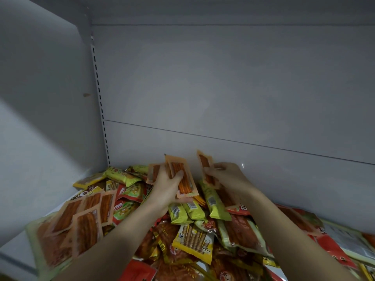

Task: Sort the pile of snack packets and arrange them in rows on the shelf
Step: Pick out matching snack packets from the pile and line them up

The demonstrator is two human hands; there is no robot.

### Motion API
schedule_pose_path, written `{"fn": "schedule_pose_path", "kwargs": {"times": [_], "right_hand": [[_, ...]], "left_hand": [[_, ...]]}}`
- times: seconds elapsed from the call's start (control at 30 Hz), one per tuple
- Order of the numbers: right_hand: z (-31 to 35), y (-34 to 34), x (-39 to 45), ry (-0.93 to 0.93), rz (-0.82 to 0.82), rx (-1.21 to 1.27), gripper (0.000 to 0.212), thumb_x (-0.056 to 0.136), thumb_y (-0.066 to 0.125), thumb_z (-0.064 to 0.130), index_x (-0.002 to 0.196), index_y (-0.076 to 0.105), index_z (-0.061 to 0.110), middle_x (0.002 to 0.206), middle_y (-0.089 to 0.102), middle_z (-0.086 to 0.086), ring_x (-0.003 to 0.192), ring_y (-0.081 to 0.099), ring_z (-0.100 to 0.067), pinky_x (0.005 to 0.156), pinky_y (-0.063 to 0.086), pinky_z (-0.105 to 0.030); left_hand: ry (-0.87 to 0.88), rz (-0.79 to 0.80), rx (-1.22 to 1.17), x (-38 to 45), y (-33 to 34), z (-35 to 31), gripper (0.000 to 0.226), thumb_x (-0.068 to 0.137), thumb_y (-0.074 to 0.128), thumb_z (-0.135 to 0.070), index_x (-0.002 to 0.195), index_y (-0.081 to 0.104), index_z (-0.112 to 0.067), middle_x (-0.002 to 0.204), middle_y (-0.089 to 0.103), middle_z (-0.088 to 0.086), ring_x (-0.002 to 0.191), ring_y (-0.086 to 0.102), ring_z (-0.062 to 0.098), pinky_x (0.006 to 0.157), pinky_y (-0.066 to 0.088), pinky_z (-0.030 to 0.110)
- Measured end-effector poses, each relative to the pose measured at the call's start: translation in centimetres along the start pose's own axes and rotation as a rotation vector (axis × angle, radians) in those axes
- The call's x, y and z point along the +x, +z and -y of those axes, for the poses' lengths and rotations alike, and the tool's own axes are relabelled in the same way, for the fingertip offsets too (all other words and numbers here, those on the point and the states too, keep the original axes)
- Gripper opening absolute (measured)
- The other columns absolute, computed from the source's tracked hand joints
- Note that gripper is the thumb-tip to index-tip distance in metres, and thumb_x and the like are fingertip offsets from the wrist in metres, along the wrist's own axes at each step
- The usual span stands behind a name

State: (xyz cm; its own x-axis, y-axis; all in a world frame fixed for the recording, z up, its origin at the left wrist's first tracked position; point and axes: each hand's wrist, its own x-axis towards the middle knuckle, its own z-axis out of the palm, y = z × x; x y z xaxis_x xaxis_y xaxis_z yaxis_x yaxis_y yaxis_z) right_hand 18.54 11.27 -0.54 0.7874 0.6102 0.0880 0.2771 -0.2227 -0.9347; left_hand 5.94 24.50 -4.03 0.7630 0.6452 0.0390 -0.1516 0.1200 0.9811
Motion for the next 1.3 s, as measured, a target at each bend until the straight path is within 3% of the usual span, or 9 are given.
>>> {"fn": "schedule_pose_path", "kwargs": {"times": [0.2, 0.4, 0.57, 0.77, 0.93, 1.03, 1.1, 1.23, 1.3], "right_hand": [[3.1, 5.3, 0.2, -0.118, 0.183, -0.129, 0.029, 0.089, 0.072, 0.031, 0.109, 0.068, 0.009, 0.093, 0.067, 0.002, 0.080, 0.065, -0.007, 0.066, 0.053, -0.019], [3.2, 8.3, 2.7, -0.120, 0.043, -0.234, 0.039, 0.096, 0.060, 0.026, 0.131, 0.056, 0.009, 0.120, 0.059, -0.007, 0.103, 0.060, -0.024, 0.087, 0.049, -0.033], [2.4, 9.4, 3.8, -0.049, 0.032, -0.423, 0.038, 0.093, 0.063, 0.033, 0.114, 0.064, 0.001, 0.111, 0.067, -0.016, 0.104, 0.063, -0.030, 0.086, 0.048, -0.035], [2.4, 10.5, 3.6, 0.057, 0.122, -0.559, 0.040, 0.088, 0.071, 0.039, 0.069, 0.054, 0.008, 0.070, 0.055, -0.007, 0.073, 0.055, -0.023, 0.060, 0.035, -0.031], [2.2, 9.7, 3.8, 0.123, 0.140, -0.397, 0.042, 0.081, 0.082, 0.026, 0.099, 0.070, -0.010, 0.090, 0.066, -0.016, 0.078, 0.061, -0.022, 0.071, 0.051, -0.035], [1.8, 9.3, 3.4, 0.167, 0.165, -0.393, 0.035, 0.085, 0.078, 0.017, 0.108, 0.068, -0.007, 0.103, 0.068, -0.018, 0.077, 0.062, -0.019, 0.061, 0.052, -0.024], [1.7, 8.9, 3.4, 0.173, 0.144, -0.414, 0.028, 0.088, 0.074, 0.013, 0.107, 0.069, -0.008, 0.095, 0.067, -0.015, 0.066, 0.064, -0.017, 0.056, 0.053, -0.021], [1.4, 7.6, 2.7, 0.117, -0.094, -0.355, 0.036, 0.093, 0.062, 0.028, 0.086, 0.071, -0.006, 0.063, 0.071, -0.014, 0.065, 0.071, -0.026, 0.076, 0.060, -0.039], [1.3, 6.8, 1.7, 0.107, -0.170, -0.173, 0.029, 0.096, 0.058, 0.020, 0.085, 0.070, -0.005, 0.065, 0.071, -0.015, 0.064, 0.073, -0.030, 0.076, 0.061, -0.044]], "left_hand": [[-0.028, -0.001, -0.139, -1.2, -1.8, -2.0, 0.025, 0.100, 0.060, -0.028, 0.123, 0.055, -0.022, 0.119, 0.066, 0.013, 0.088, 0.074, 0.029, 0.061, 0.061, 0.041], [0.011, -0.183, -0.160, -1.2, -7.2, -2.7, 0.018, 0.101, 0.057, -0.013, 0.115, 0.053, -0.024, 0.111, 0.069, 0.012, 0.082, 0.075, 0.024, 0.053, 0.060, 0.036], [0.003, -0.265, -0.166, -1.4, -10.7, -2.7, 0.026, 0.101, 0.058, -0.014, 0.127, 0.052, -0.018, 0.117, 0.068, 0.017, 0.091, 0.073, 0.031, 0.054, 0.060, 0.036], [-0.012, -0.259, -0.149, -1.7, -11.9, -2.3, 0.022, 0.101, 0.058, -0.016, 0.122, 0.051, -0.020, 0.115, 0.069, 0.015, 0.092, 0.074, 0.030, 0.056, 0.060, 0.037], [-0.011, -0.218, -0.126, -1.5, -12.1, -2.1, 0.023, 0.101, 0.058, -0.017, 0.123, 0.051, -0.020, 0.113, 0.069, 0.014, 0.082, 0.076, 0.025, 0.055, 0.060, 0.036], [-0.007, -0.178, -0.125, -1.1, -11.6, -2.1, 0.026, 0.101, 0.059, -0.017, 0.126, 0.051, -0.020, 0.114, 0.069, 0.015, 0.080, 0.076, 0.024, 0.055, 0.060, 0.037], [-0.006, -0.136, -0.131, -1.0, -11.1, -2.1, 0.028, 0.101, 0.059, -0.017, 0.127, 0.050, -0.020, 0.116, 0.068, 0.014, 0.081, 0.076, 0.024, 0.055, 0.059, 0.038], [0.008, -0.026, -0.134, -0.9, -9.9, -1.9, 0.026, 0.101, 0.058, -0.017, 0.126, 0.050, -0.022, 0.117, 0.068, 0.012, 0.087, 0.076, 0.025, 0.054, 0.059, 0.037], [0.004, 0.032, -0.152, -0.8, -9.0, -1.8, 0.028, 0.102, 0.058, -0.016, 0.128, 0.050, -0.022, 0.119, 0.067, 0.012, 0.092, 0.075, 0.028, 0.054, 0.060, 0.039]]}}
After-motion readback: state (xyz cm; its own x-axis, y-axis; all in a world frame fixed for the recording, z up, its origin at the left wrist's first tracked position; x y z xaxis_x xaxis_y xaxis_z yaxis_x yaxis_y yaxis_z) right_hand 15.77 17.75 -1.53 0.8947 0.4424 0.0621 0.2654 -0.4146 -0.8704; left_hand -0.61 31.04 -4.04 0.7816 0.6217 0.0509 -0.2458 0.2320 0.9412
